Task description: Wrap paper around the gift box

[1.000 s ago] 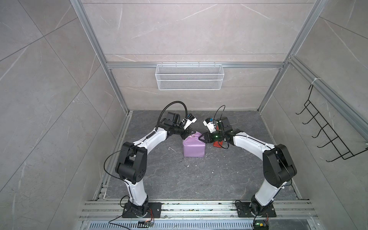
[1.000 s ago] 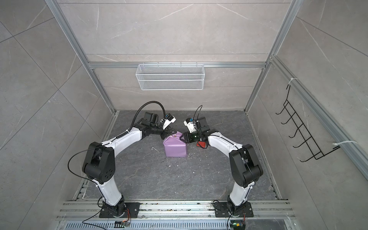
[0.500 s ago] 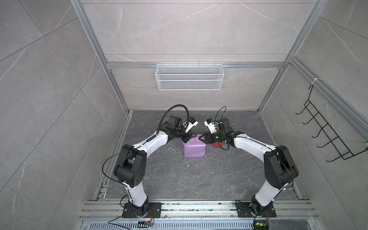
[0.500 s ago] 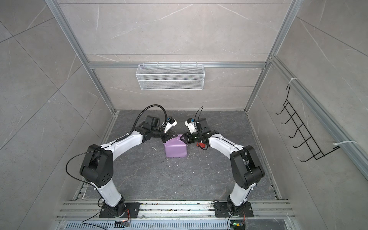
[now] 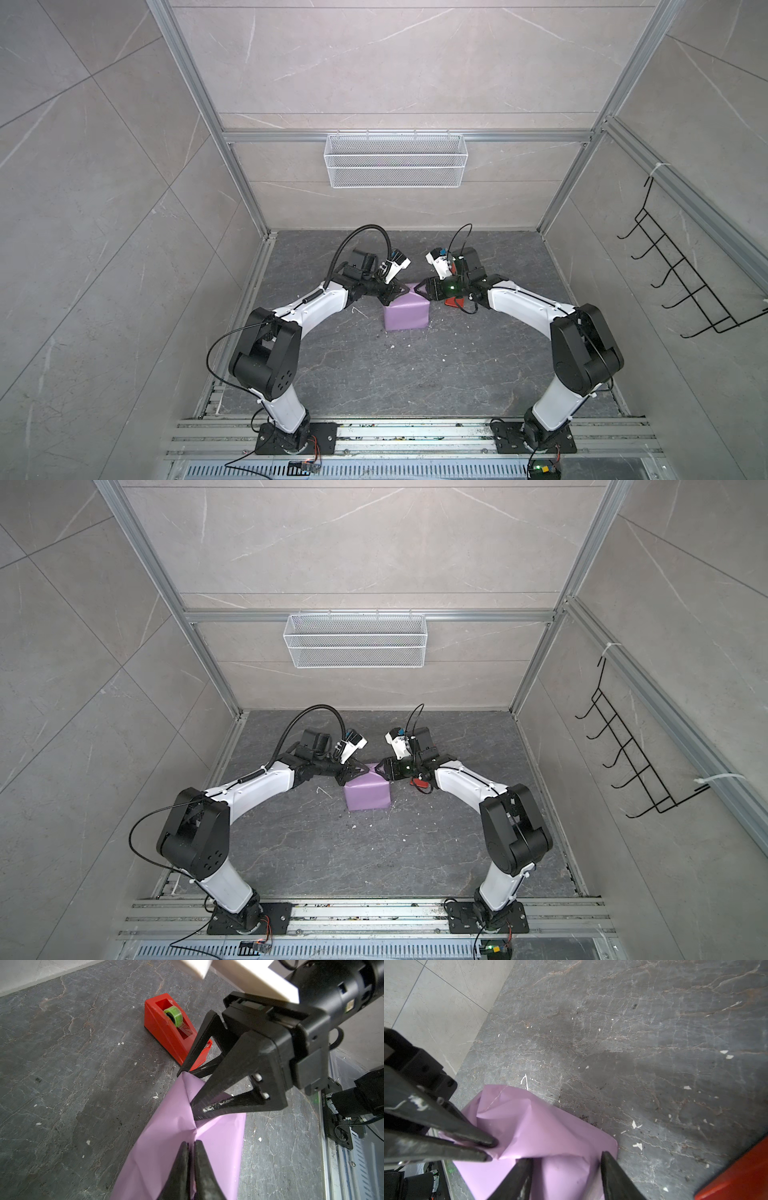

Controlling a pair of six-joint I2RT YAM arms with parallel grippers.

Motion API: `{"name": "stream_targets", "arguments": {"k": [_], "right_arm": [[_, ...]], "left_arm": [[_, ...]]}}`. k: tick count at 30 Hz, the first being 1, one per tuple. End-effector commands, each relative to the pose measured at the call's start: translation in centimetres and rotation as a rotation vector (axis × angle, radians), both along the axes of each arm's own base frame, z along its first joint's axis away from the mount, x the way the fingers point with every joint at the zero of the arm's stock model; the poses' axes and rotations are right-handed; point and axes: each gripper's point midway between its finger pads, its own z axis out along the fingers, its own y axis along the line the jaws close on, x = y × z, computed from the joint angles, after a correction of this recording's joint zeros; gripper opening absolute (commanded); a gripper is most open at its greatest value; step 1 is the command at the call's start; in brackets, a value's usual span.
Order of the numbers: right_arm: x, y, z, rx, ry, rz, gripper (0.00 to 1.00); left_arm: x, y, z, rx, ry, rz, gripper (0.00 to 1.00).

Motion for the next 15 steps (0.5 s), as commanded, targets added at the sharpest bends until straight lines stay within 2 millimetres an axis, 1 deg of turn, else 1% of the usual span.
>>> {"name": "stream_targets", "arguments": {"k": [1, 8, 11, 15], "right_arm": [[-0.7, -0.8, -1.5, -0.048, 0.041, -0.037, 0.54], [-0.6, -0.8, -1.3, -0.046, 0.034, -0.040, 0.55], [-0.5, -0.7, -0.6, -0.038, 0.025, -0.036, 0.56], [-0.6, -0.5, 1.0, -0.027, 0.000, -0.015, 0.57]], "left_arm": [[-1.4, -0.7, 2.1, -0.071, 0.012, -0.035, 0.13], [-2.2, -0.4, 1.0, -0.051, 0.065, -0.036, 0.14], [-2.6, -0.3, 0.7, -0.047, 0.086, -0.044, 0.14], [-3.0, -0.2, 0.1, -0.043, 0.103, -0.047, 0.14]]}}
